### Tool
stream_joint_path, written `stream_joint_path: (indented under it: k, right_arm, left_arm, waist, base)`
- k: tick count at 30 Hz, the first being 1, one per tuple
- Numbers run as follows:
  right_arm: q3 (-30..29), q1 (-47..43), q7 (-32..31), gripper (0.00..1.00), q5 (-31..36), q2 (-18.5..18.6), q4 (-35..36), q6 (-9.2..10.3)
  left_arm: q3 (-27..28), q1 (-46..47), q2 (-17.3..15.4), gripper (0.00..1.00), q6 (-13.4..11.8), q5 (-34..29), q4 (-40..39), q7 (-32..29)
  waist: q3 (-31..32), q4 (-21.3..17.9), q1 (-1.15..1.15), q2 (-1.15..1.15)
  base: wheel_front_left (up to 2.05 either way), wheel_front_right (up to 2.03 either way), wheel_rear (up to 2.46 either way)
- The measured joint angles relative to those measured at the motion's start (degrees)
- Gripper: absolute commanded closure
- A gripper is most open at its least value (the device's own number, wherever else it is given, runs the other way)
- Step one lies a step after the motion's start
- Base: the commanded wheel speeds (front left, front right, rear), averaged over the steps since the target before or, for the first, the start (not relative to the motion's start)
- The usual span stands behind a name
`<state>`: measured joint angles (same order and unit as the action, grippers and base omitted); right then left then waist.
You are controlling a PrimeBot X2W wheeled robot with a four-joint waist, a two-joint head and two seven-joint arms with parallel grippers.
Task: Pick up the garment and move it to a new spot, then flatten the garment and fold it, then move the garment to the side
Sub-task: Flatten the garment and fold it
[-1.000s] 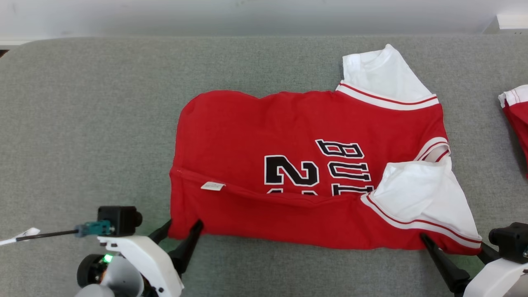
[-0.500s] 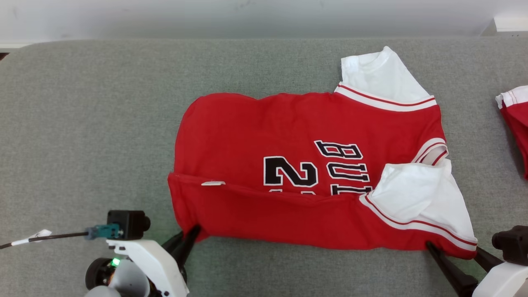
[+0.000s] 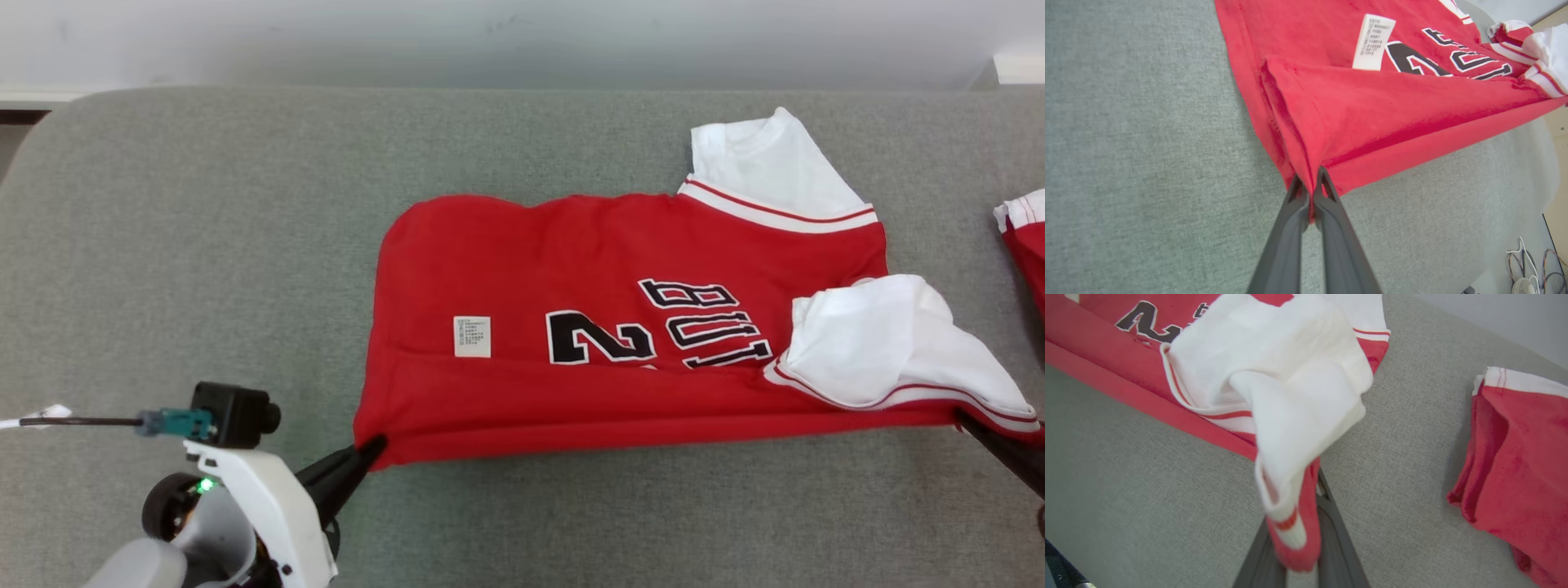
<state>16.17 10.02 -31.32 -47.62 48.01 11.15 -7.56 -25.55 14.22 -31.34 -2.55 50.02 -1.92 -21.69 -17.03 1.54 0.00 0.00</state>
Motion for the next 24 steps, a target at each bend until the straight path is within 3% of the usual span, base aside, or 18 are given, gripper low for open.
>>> stream_joint_path:
  k: [1,6,9,14,15,16,17,18,24]
  right_arm:
    - [1.0,0.4,-2.4,1.00,-3.0,3.8,2.5,0.00]
    - [2.0,-1.9,-6.5,1.00,-9.5,11.9,6.5,0.00]
    - [1.7,-6.1,-6.4,1.00,-12.6,13.1,7.3,0.00]
    - [2.4,-13.7,-3.7,1.00,-13.3,12.2,5.8,0.00]
    - [2.6,-14.6,-3.0,0.73,-12.7,11.6,5.1,0.00]
    - [2.6,-15.2,-2.3,0.00,-12.4,10.8,4.2,0.00]
    - [2.6,-15.6,-1.8,0.00,-12.0,9.9,3.0,0.00]
    - [2.6,-16.1,-1.3,0.00,-11.4,9.1,2.1,0.00]
    - [-3.0,-16.8,0.0,0.00,-10.4,7.3,-0.5,0.00]
  left_arm:
    - [0.3,-0.3,-0.8,1.00,0.0,0.7,-1.9,-1.1]
    - [-0.9,-5.5,-1.8,1.00,-0.6,1.6,-7.3,-2.2]
    - [-1.5,-9.8,-1.8,1.00,-1.6,1.9,-9.6,-1.5]
    - [-2.3,-15.3,-2.3,1.00,-2.5,2.2,-10.2,-0.9]
    - [-2.4,-15.7,-2.8,1.00,-2.8,2.1,-10.0,-0.9]
    - [-2.3,-16.0,-3.2,1.00,-3.1,1.7,-9.7,-0.8]
    - [-2.2,-16.2,-3.5,0.75,-3.6,1.4,-9.4,-0.3]
    - [-2.1,-16.4,-3.7,0.00,-3.6,1.3,-9.2,-0.2]
    - [-0.7,-18.5,-4.1,0.00,-4.6,1.4,-11.5,1.6]
  waist:
    - [0.7,0.4,0.00,0.00]
    - [1.6,1.0,0.00,0.00]
    - [1.5,1.0,0.00,0.00]
    - [1.1,0.9,0.00,0.00]
    - [1.1,0.9,0.00,0.00]
    - [1.1,0.9,0.00,0.00]
    - [1.0,0.9,0.00,0.00]
    - [1.0,0.9,0.00,0.00]
    - [1.1,0.3,0.00,0.00]
  base:
    - [0.00,0.00,0.00]
    - [0.00,0.00,0.00]
    - [0.00,0.00,0.00]
    - [0.00,0.00,0.00]
    - [0.00,0.00,0.00]
    - [0.00,0.00,0.00]
    - [0.00,0.00,0.00]
    - [0.00,0.00,0.00]
    - [0.00,0.00,0.00]
